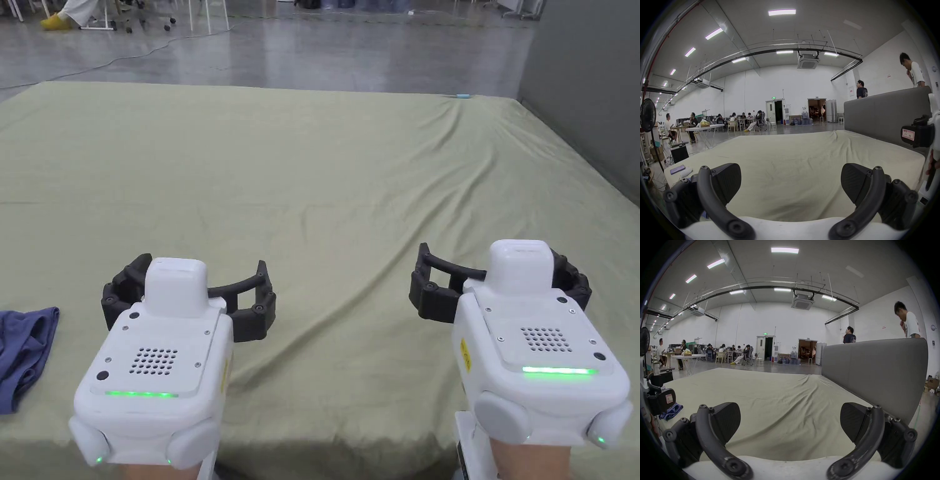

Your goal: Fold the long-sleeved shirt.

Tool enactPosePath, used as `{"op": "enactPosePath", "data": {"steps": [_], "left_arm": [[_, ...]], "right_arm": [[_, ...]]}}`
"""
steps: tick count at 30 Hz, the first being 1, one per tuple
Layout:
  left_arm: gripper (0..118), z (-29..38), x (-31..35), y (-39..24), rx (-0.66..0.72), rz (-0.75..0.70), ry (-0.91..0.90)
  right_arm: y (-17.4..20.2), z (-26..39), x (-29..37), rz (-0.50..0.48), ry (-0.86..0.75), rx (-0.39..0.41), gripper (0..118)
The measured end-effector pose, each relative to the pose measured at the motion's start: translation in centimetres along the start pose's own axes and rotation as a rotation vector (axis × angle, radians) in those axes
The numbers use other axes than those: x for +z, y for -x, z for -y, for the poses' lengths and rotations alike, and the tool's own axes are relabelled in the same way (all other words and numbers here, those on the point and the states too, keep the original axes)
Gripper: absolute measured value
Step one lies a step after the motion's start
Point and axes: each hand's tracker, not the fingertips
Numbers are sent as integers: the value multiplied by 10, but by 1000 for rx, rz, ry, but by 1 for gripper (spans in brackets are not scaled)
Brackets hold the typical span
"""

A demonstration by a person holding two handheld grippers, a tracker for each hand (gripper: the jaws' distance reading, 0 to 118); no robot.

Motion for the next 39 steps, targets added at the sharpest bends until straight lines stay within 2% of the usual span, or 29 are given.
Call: {"op": "enactPosePath", "data": {"steps": [28,34,37,39], "left_arm": [[118,1,2,0,-14,0,-3],[118,2,2,0,-9,-7,9],[118,2,2,1,-2,-6,10],[118,2,2,1,-7,-3,11]], "right_arm": [[1,4,-3,8,24,4,118],[2,0,-8,-13,114,-49,118],[2,-6,-7,-54,168,-87,118],[3,-9,-4,-61,152,-101,118]]}}
